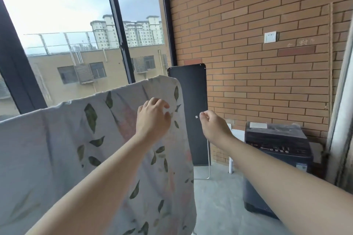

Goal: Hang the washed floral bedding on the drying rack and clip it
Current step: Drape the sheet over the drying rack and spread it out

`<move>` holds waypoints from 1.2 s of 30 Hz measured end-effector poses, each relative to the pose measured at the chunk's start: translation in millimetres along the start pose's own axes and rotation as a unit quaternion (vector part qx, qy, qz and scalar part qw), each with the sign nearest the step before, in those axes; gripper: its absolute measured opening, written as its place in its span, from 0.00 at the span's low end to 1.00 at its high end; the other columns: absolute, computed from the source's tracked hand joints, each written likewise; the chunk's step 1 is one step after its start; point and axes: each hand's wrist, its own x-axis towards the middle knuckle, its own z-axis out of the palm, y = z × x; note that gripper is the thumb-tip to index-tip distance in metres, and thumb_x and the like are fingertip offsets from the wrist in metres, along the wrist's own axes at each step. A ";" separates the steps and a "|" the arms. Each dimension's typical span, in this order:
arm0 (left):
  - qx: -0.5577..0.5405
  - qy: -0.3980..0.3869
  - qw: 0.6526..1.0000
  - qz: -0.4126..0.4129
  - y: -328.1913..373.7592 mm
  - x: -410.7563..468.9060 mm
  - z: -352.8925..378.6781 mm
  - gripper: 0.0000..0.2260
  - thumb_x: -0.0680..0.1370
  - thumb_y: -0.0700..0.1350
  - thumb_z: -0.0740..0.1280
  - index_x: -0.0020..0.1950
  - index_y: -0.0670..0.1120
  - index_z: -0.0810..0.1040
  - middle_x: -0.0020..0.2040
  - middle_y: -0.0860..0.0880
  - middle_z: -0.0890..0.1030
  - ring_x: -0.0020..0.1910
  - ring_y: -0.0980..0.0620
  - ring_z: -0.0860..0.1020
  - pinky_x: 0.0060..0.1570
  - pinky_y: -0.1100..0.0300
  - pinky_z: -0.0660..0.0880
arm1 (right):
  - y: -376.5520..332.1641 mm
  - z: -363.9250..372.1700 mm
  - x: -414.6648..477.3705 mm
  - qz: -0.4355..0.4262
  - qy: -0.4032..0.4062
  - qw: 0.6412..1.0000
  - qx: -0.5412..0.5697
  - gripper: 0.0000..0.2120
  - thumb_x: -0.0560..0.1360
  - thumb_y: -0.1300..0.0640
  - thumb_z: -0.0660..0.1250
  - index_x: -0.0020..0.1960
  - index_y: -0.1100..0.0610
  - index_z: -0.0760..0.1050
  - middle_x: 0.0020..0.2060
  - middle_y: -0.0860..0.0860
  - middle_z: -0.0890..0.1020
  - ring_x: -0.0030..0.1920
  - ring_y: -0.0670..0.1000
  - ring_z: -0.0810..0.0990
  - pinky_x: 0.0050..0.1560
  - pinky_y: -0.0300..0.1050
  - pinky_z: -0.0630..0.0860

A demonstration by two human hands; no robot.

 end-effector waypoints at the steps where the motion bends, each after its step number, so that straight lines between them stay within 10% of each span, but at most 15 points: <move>1: -0.001 0.005 1.000 0.001 -1.4 13.5 8.8 0.10 0.78 0.47 0.65 0.59 0.52 0.79 0.61 0.52 0.78 0.63 0.48 0.73 0.64 0.52 0.66 | 2.3 2.0 13.3 0.007 0.001 1.000 -0.001 0.19 0.84 0.44 0.50 0.61 0.54 0.73 0.50 0.52 0.81 0.50 0.55 0.78 0.43 0.45 0.70; 19: 0.173 0.166 0.967 -0.089 -34.5 235.4 152.3 0.15 0.80 0.51 0.61 0.65 0.51 0.78 0.66 0.50 0.75 0.66 0.46 0.71 0.67 0.47 0.64 | 75.5 60.9 335.0 0.005 -0.041 0.992 0.117 0.17 0.83 0.46 0.54 0.56 0.56 0.76 0.49 0.52 0.83 0.51 0.56 0.79 0.52 0.50 0.76; 24: 0.238 0.203 0.934 -0.171 -44.5 243.2 183.5 0.13 0.82 0.48 0.59 0.56 0.47 0.82 0.51 0.44 0.83 0.52 0.41 0.78 0.60 0.51 0.62 | 84.8 86.6 398.9 -0.012 -0.144 0.979 0.147 0.15 0.82 0.46 0.56 0.50 0.55 0.75 0.45 0.53 0.81 0.49 0.59 0.78 0.49 0.50 0.75; 32: 0.260 0.220 0.907 -0.247 -37.7 250.8 183.7 0.14 0.82 0.45 0.60 0.49 0.41 0.82 0.55 0.44 0.80 0.51 0.41 0.78 0.62 0.52 0.63 | 63.1 122.0 431.9 0.008 -0.324 0.903 0.281 0.26 0.79 0.37 0.55 0.53 0.59 0.77 0.47 0.53 0.81 0.52 0.56 0.79 0.59 0.53 0.76; 36: 0.285 0.237 0.902 -0.220 -41.2 251.4 188.0 0.13 0.81 0.45 0.60 0.46 0.43 0.82 0.49 0.44 0.83 0.49 0.42 0.79 0.60 0.54 0.62 | 50.5 127.0 440.3 0.000 -0.351 0.867 0.355 0.19 0.83 0.44 0.56 0.54 0.58 0.76 0.42 0.49 0.79 0.45 0.51 0.79 0.46 0.44 0.74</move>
